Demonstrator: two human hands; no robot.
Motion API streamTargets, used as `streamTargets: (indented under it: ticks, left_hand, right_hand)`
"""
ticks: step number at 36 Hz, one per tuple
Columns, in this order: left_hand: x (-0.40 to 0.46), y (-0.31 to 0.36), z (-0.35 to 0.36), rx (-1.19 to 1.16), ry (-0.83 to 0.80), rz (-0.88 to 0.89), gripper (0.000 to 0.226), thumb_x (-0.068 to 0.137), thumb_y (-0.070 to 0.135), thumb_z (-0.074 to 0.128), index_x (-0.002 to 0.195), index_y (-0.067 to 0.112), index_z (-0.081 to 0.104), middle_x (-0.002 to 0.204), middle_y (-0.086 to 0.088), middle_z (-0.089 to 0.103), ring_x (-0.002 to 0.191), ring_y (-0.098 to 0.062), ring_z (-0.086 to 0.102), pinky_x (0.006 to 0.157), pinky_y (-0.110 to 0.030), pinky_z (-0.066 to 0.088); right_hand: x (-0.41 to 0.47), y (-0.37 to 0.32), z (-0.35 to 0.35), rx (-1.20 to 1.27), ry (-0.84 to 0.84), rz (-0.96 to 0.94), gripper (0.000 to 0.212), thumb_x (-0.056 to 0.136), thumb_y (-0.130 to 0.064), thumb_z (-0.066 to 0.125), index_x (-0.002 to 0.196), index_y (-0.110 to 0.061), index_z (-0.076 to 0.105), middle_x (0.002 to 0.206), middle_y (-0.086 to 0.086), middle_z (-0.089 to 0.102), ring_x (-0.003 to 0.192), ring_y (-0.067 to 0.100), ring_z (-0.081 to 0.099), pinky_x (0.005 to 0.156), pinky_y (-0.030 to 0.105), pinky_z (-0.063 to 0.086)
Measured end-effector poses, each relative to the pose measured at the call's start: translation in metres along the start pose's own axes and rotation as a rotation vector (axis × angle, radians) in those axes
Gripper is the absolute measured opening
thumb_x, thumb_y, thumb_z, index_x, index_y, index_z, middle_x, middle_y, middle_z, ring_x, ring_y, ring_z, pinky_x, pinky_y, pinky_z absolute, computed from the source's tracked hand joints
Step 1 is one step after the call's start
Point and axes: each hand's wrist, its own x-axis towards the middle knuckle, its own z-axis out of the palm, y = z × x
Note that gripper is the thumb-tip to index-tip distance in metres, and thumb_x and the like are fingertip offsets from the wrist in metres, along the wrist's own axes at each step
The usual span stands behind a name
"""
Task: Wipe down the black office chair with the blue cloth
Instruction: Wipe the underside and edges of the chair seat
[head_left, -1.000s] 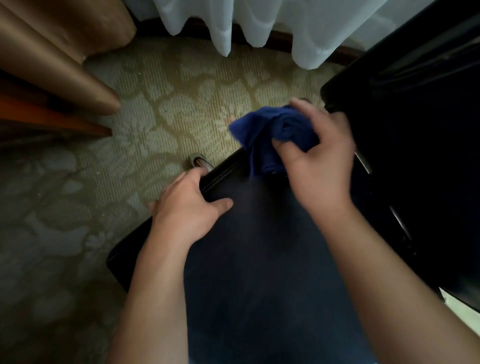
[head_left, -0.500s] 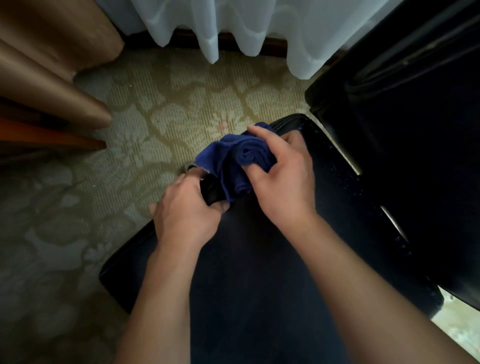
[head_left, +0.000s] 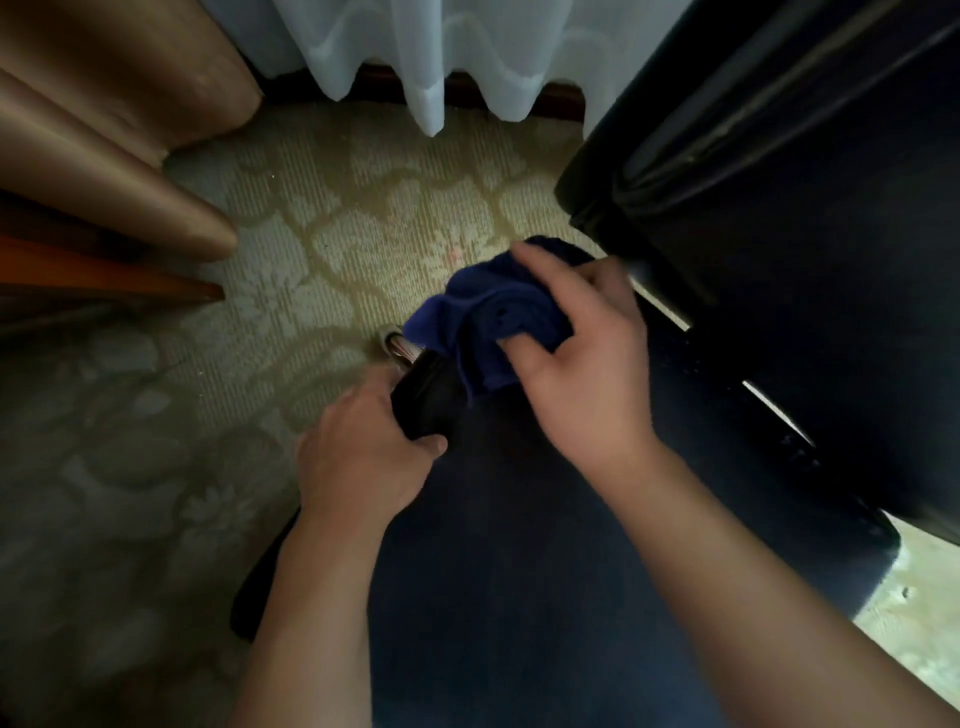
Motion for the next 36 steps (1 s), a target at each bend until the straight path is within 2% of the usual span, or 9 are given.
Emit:
streamTargets:
  ticks: [5,9,13,16,24,28,31,34,36]
  left_hand:
    - [0.009,0.006,0.002,-0.037,-0.078,0.093,0.012,0.086,0.025,0.067,0.088,0.028,0.055,0.083,0.007,0.059,0.083,-0.021,0.06,0.073,-0.039,0.053]
    - [0.014,0.009,0.003,0.027,-0.039,0.097,0.026,0.084,0.013,0.061,0.075,0.029,0.044,0.075,0.006,0.052,0.081,-0.027,0.061,0.073,-0.042,0.055]
    - [0.016,0.005,0.003,0.027,-0.039,0.091,0.018,0.081,0.026,0.068,0.091,0.03,0.054,0.08,0.01,0.054,0.086,-0.026,0.063,0.078,-0.043,0.055]
    - [0.017,0.002,0.003,-0.019,-0.05,0.076,0.038,0.072,0.052,0.075,0.101,0.035,0.059,0.093,0.01,0.067,0.094,-0.025,0.066,0.087,-0.048,0.053]
    - [0.016,-0.006,0.004,-0.113,-0.056,0.059,0.059,0.075,0.056,0.075,0.122,0.038,0.045,0.105,0.011,0.067,0.101,-0.024,0.065,0.092,-0.051,0.051]
    - [0.014,-0.017,-0.001,-0.325,-0.117,0.107,0.045,0.083,0.044,0.073,0.124,0.037,0.054,0.114,0.011,0.068,0.108,-0.02,0.065,0.095,-0.046,0.053]
    - [0.01,-0.022,-0.01,-0.529,-0.049,0.142,0.035,0.095,0.051,0.052,0.126,0.036,0.059,0.12,0.009,0.067,0.114,-0.018,0.062,0.102,-0.044,0.049]
    - [0.001,-0.011,-0.023,-0.782,-0.04,0.142,0.04,0.099,0.06,0.036,0.123,0.04,0.061,0.117,0.01,0.068,0.108,-0.009,0.063,0.097,-0.039,0.05]
    - [-0.003,-0.001,-0.028,-0.92,-0.118,0.095,0.042,0.102,0.059,0.034,0.128,0.039,0.061,0.116,0.009,0.069,0.106,-0.008,0.065,0.094,-0.037,0.052]
  right_hand:
    - [-0.017,-0.009,0.013,-0.04,-0.167,-0.013,0.063,0.078,-0.017,0.074,0.136,-0.038,0.057,0.106,-0.01,0.045,0.096,0.011,0.056,0.083,0.038,0.055]
    - [-0.019,-0.01,0.019,-0.046,-0.2,-0.01,0.065,0.079,-0.016,0.073,0.136,-0.039,0.055,0.109,-0.008,0.046,0.098,0.014,0.057,0.083,0.041,0.056]
    - [-0.013,-0.011,0.023,-0.079,-0.168,-0.029,0.063,0.08,-0.012,0.071,0.135,-0.038,0.057,0.111,-0.007,0.048,0.1,0.014,0.057,0.084,0.04,0.056]
    - [-0.005,-0.012,0.027,-0.072,-0.095,0.002,0.061,0.081,-0.011,0.069,0.134,-0.037,0.058,0.111,-0.006,0.048,0.099,0.013,0.056,0.087,0.037,0.055]
    - [0.016,-0.015,0.028,-0.082,0.122,0.054,0.061,0.083,-0.013,0.068,0.138,-0.036,0.055,0.131,0.003,0.054,0.121,0.019,0.055,0.101,0.038,0.05]
    - [0.01,-0.012,0.015,-0.005,0.023,0.004,0.063,0.081,-0.004,0.069,0.137,-0.029,0.058,0.128,0.004,0.056,0.119,0.013,0.056,0.105,0.022,0.044]
    - [0.005,-0.012,0.001,-0.024,-0.062,-0.051,0.067,0.077,0.002,0.07,0.136,-0.028,0.059,0.122,-0.001,0.053,0.112,0.01,0.056,0.099,0.009,0.04]
    - [-0.002,-0.01,-0.008,-0.052,-0.167,-0.112,0.07,0.075,-0.001,0.077,0.137,-0.026,0.058,0.117,-0.006,0.048,0.11,0.009,0.053,0.1,0.011,0.039]
    - [-0.007,-0.008,-0.012,-0.079,-0.27,-0.169,0.074,0.071,-0.015,0.086,0.138,-0.027,0.057,0.121,-0.003,0.045,0.116,0.014,0.051,0.106,0.024,0.041]
